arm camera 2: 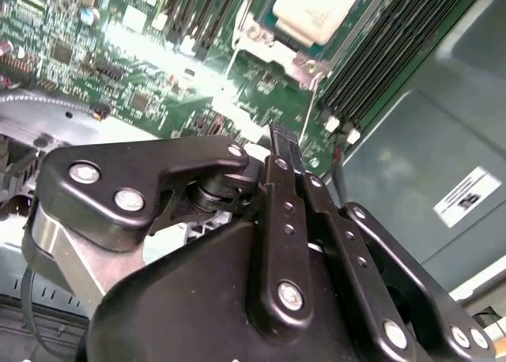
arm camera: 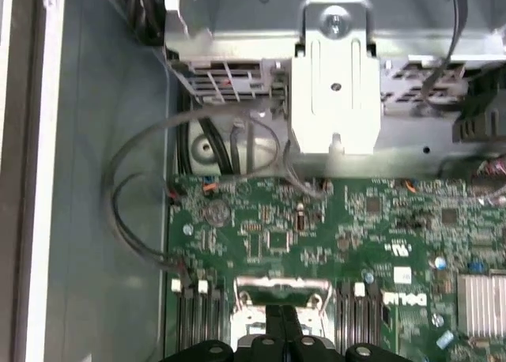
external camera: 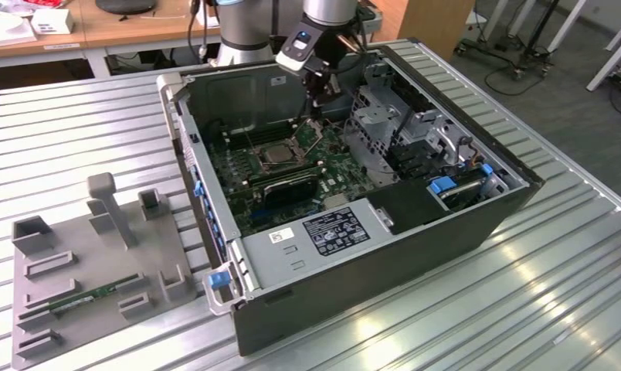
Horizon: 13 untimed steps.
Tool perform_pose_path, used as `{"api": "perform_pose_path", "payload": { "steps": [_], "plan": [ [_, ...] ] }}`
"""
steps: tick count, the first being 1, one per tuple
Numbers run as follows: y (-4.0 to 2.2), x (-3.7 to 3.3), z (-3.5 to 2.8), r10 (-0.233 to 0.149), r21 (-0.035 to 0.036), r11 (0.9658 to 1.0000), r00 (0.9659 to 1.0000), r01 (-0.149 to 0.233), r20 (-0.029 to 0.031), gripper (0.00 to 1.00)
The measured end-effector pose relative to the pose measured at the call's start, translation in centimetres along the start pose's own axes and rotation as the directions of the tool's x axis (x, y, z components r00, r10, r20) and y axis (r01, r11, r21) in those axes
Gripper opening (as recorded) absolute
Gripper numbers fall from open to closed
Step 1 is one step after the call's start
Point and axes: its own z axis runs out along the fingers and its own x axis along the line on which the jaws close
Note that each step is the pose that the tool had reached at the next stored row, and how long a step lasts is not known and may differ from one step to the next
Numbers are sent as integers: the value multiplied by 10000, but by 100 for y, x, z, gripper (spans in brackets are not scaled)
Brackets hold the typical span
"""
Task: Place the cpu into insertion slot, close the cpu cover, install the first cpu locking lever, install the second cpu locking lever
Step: 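Close the cpu cover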
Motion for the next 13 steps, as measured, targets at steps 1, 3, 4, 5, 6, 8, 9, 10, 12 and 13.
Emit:
{"api": "perform_pose_path", "payload": {
  "steps": [1,3,4,5,6,8,9,10,12,13],
  "plan": [
    [28,0,2,-1,0,10000,10000,1,0,11],
    [83,0,7,0,0,10000,10000,0,-1,11],
    [110,0,9,-1,0,10000,10000,1,-1,11],
    [136,1,11,0,-1,10000,10000,0,-2,11],
    [164,1,14,0,-1,10000,10000,0,-2,11],
    [218,0,18,-1,-1,10000,10000,1,-1,11],
    [242,1,20,0,-1,10000,10000,0,-1,11],
    [263,1,23,0,0,10000,10000,0,-1,11],
    [287,0,37,-1,0,10000,10000,1,0,11],
    [291,-1,51,0,0,10000,10000,0,0,11]
  ]
}}
